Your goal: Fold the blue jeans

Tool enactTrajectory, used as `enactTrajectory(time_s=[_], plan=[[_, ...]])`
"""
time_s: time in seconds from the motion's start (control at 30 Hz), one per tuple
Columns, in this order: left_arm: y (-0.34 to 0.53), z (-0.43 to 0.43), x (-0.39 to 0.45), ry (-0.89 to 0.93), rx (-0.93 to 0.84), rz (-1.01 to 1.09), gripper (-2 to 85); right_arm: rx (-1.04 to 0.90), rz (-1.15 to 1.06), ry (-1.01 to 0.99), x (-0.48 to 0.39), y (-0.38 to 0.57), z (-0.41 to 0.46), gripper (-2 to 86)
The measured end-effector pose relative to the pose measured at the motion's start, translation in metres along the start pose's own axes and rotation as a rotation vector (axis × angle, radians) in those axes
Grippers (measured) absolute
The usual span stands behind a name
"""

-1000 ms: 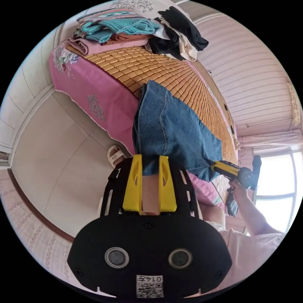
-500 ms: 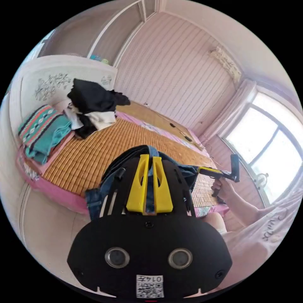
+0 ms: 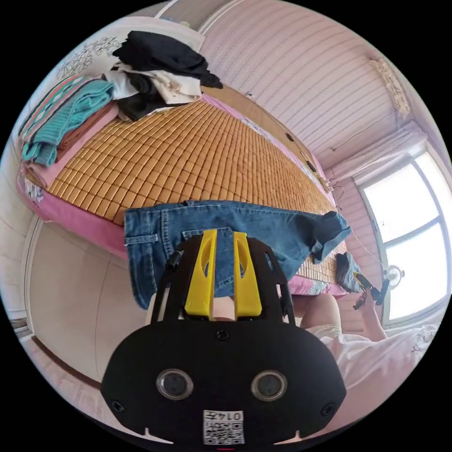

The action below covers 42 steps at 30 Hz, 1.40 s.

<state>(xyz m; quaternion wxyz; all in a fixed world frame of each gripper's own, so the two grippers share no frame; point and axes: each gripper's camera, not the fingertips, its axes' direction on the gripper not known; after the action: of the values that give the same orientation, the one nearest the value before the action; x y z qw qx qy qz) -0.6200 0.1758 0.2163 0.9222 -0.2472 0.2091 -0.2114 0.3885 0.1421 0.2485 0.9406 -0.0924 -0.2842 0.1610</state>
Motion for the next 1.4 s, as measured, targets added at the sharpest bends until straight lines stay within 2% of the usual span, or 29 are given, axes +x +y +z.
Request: enactTrajectory(time_s=[0.1,0.23,0.3,0.37,0.43,0.53,0.63,0.7,0.77,0.83,0.93,1.07,1.17,1.3,1.33,1.4], plan=[[-0.011,0.004,-0.023,-0.070,-0.009,-0.099,8.6,-0.089,-0.125,0.037,-0.028,-0.025,0.019,4.7],[-0.034,0.022,-0.028,-0.152,-0.058,-0.139,12.0,-0.161,-0.340,0.056,-0.096,-0.061,0.055,14.7],[-0.046,0.053,-0.025,-0.198,-0.196,-0.146,13.6,-0.181,-0.405,0.086,-0.127,-0.075,0.074,20.4],[-0.051,0.066,-0.020,-0.261,-0.240,-0.148,13.9,-0.264,-0.459,0.121,-0.161,-0.093,0.107,26.0],[-0.056,0.070,-0.015,-0.298,-0.255,-0.141,13.7,-0.329,-0.455,0.189,-0.171,-0.105,0.133,26.0],[-0.060,0.070,-0.014,-0.325,-0.284,-0.103,11.7,-0.364,-0.450,0.408,-0.170,-0.111,0.164,21.3],[-0.059,0.066,-0.017,-0.309,-0.269,-0.090,9.0,-0.389,-0.474,0.396,-0.168,-0.118,0.159,17.5],[-0.057,0.060,-0.018,-0.272,-0.243,-0.085,6.1,-0.368,-0.495,0.406,-0.162,-0.121,0.145,13.1],[-0.057,0.054,-0.015,-0.248,-0.217,-0.079,3.5,-0.329,-0.483,0.323,-0.145,-0.127,0.114,6.5],[-0.059,0.044,-0.007,-0.256,-0.184,-0.034,2.8,-0.284,-0.449,0.220,-0.126,-0.138,0.080,5.0],[-0.074,0.013,0.011,-0.184,-0.079,0.034,1.7,-0.104,-0.349,0.115,-0.090,-0.169,0.004,3.8],[-0.122,-0.048,0.047,0.020,0.165,0.132,0.9,0.147,-0.121,-0.069,-0.023,-0.219,-0.104,2.6],[-0.145,-0.096,0.068,0.048,0.322,0.212,1.1,0.286,-0.026,-0.140,0.025,-0.229,-0.161,2.1],[-0.130,-0.146,0.034,-0.065,0.455,0.191,2.5,0.378,-0.086,-0.115,0.075,-0.199,-0.201,2.6],[-0.124,-0.146,0.023,-0.078,0.456,0.178,2.8,0.372,-0.116,-0.054,0.090,-0.179,-0.203,3.1],[-0.099,-0.125,-0.033,-0.062,0.367,0.005,3.9,0.319,-0.117,0.074,0.112,-0.143,-0.193,4.3]])
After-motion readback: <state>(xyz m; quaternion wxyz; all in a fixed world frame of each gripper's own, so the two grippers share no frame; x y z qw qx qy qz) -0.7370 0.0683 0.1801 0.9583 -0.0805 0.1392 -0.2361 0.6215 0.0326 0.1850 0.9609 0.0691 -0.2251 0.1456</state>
